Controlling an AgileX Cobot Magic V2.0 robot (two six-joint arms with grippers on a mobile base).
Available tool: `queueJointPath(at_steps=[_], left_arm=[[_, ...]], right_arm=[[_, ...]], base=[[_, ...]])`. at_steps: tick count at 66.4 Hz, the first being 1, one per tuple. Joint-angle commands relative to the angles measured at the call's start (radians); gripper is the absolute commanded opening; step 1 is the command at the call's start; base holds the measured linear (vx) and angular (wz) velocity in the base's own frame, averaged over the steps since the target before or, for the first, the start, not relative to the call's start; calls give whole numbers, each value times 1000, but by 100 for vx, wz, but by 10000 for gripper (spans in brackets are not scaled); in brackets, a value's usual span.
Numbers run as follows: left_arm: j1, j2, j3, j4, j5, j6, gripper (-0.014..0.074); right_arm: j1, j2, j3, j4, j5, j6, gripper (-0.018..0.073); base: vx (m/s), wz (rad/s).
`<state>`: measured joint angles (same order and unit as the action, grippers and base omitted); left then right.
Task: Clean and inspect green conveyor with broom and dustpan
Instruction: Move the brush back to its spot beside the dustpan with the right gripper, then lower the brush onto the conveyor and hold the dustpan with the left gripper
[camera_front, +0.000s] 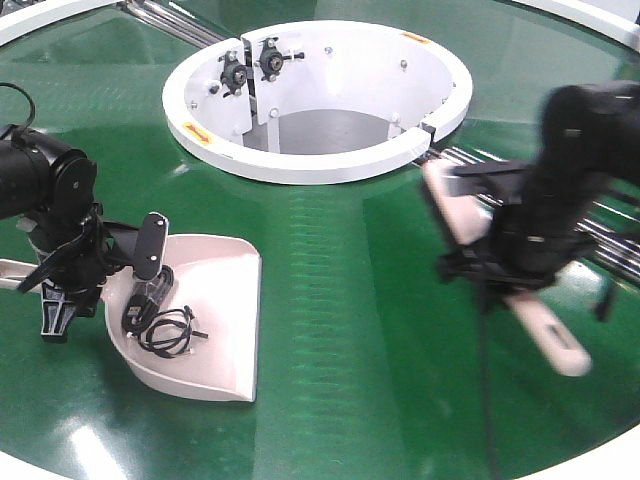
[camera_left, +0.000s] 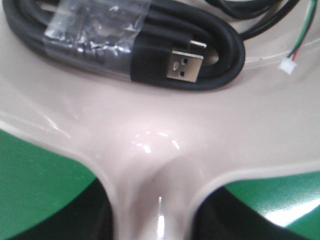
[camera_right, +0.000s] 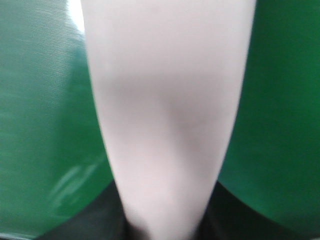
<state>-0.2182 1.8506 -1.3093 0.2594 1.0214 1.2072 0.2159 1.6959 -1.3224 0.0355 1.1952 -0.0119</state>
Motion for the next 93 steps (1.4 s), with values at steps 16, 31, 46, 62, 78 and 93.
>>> queueJointPath(at_steps=[16,31,46,62,78,93], left_arm=[[-4,-45,-28,5,-10,-11,-6],[-4,-45,-28,5,-10,-11,-6],[-4,-45,-28,5,-10,-11,-6],[-4,-45,-28,5,-10,-11,-6],[-4,-45,-28,5,-18,-11,-6],[-4,-44,-28,5,-58,-11,-6]], right_arm=[[-95,-69,20,-11,-53,-92,-1],[-95,-69,20,13,-63,-92,-1],[-95,-69,20,21,-43,-94,-1],[-95,-69,20,24,-19,-94,-1],[-95,-69,20,24,-19,-94,-1],[-95,-69,20,24,-10,-94,-1]], base=[[0,0],[0,0],[0,0],[0,0],[0,0],[0,0]])
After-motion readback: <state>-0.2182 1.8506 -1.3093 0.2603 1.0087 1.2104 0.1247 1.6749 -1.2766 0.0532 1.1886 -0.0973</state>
